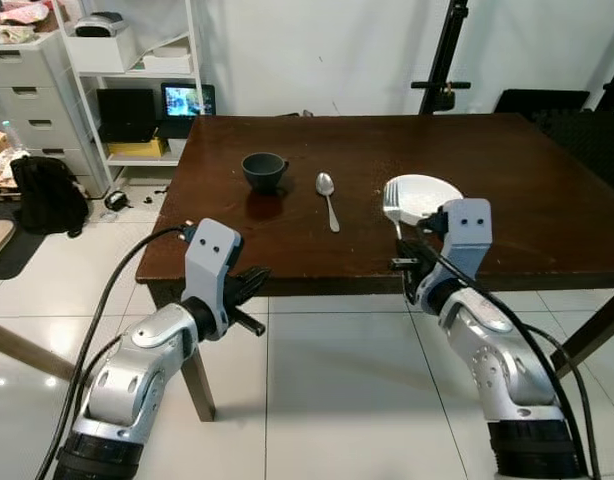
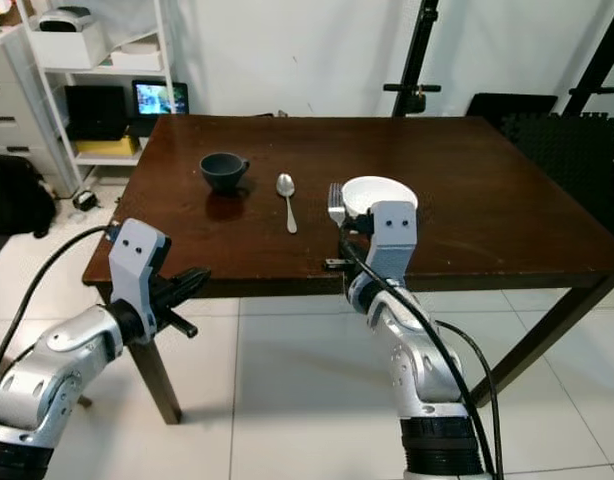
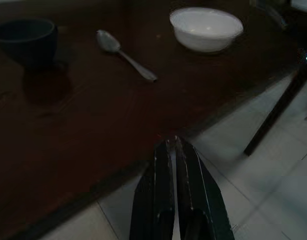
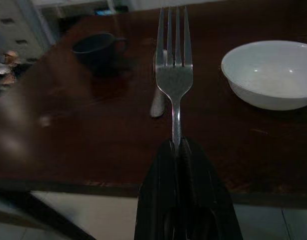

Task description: Setting the table

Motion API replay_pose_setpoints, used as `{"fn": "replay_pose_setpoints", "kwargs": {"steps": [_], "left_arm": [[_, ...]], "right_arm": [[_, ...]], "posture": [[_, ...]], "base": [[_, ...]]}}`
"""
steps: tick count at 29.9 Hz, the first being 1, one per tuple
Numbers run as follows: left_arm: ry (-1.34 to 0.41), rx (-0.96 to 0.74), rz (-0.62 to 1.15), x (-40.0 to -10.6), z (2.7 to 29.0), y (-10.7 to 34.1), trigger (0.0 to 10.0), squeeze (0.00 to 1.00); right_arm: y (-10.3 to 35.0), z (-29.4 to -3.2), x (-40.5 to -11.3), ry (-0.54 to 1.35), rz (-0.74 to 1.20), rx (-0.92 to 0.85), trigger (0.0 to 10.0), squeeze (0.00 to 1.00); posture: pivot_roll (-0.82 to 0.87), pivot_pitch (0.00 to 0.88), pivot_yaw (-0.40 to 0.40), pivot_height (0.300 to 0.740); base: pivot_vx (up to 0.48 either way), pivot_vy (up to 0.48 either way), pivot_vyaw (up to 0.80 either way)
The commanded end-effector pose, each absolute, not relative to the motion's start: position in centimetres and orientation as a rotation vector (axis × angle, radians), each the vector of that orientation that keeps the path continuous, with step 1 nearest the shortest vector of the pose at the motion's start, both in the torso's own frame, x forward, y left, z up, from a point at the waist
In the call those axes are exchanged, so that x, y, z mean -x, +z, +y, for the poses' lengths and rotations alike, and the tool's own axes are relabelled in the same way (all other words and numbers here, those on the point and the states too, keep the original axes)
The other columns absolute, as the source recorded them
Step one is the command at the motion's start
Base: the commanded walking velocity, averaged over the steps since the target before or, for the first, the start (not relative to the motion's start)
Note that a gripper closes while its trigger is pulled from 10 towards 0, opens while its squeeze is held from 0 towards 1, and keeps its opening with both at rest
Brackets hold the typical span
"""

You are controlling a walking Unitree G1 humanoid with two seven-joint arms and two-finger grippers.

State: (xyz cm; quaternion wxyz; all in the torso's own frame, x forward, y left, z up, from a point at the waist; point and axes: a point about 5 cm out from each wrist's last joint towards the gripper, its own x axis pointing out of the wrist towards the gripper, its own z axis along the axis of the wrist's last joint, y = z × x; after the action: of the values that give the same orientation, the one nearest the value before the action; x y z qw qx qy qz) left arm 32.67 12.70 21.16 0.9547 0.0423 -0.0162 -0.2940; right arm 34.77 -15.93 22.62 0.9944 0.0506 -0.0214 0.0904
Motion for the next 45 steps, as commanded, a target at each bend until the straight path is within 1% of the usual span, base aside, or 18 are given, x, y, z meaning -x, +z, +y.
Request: {"fn": "replay_pose_setpoints", "kwargs": {"steps": [1, 9, 13, 14, 15, 16, 19, 40, 45], "left_arm": [[-0.581, -0.098, -0.010, -32.6, 13.0, 20.6, 10.0, 0.00], [-0.588, -0.104, -0.014, -32.6, 12.8, 20.5, 10.0, 0.00], [-0.590, -0.107, -0.013, -32.6, 12.7, 20.5, 10.0, 0.00], [-0.590, -0.107, -0.013, -32.6, 12.7, 20.5, 10.0, 0.00], [-0.597, -0.112, -0.010, -32.5, 12.6, 20.4, 10.0, 0.00], [-0.599, -0.114, -0.010, -32.5, 12.6, 20.4, 10.0, 0.00], [-0.600, -0.116, -0.010, -32.5, 12.6, 20.4, 10.0, 0.00], [-0.603, -0.136, -0.020, -32.7, 12.5, 20.4, 10.0, 0.00], [-0.606, -0.122, -0.019, -32.7, 12.3, 20.4, 10.0, 0.00]], "right_arm": [[22.8, -15.8, -34.8, 0.182, -0.048, -0.107, 10.0, 0.00], [22.8, -16.0, -34.9, 0.169, -0.048, -0.102, 10.0, 0.00], [22.5, -17.4, -35.2, 0.081, -0.029, -0.103, 10.0, 0.00], [22.5, -17.4, -35.2, 0.081, -0.029, -0.103, 10.0, 0.00], [22.4, -18.5, -35.4, 0.021, -0.019, -0.114, 10.0, 0.00], [22.4, -18.8, -35.4, 0.001, -0.016, -0.116, 10.0, 0.00], [22.4, -19.3, -35.4, -0.020, -0.015, -0.116, 10.0, 0.00], [22.3, -19.0, -35.5, -0.019, -0.016, -0.130, 10.0, 0.00], [22.2, -19.3, -35.5, -0.038, -0.014, -0.140, 10.0, 0.00]], "posture": [[-0.04, 0.118, 0.074, 0.740], [-0.04, 0.120, 0.075, 0.740], [-0.04, 0.120, 0.075, 0.740], [-0.04, 0.120, 0.075, 0.740], [-0.04, 0.123, 0.076, 0.740], [-0.04, 0.123, 0.076, 0.740], [-0.04, 0.123, 0.076, 0.740], [-0.04, 0.120, 0.079, 0.740], [-0.04, 0.119, 0.079, 0.740]], "base": [[0.360, 0.000, 0.00], [0.345, 0.000, 0.00], [0.291, 0.000, 0.00], [0.259, 0.000, 0.00], [0.000, 0.000, 0.00], [0.000, 0.000, 0.00], [0.000, 0.000, 0.00], [0.467, 0.000, 0.00], [0.419, 0.000, 0.00]]}}
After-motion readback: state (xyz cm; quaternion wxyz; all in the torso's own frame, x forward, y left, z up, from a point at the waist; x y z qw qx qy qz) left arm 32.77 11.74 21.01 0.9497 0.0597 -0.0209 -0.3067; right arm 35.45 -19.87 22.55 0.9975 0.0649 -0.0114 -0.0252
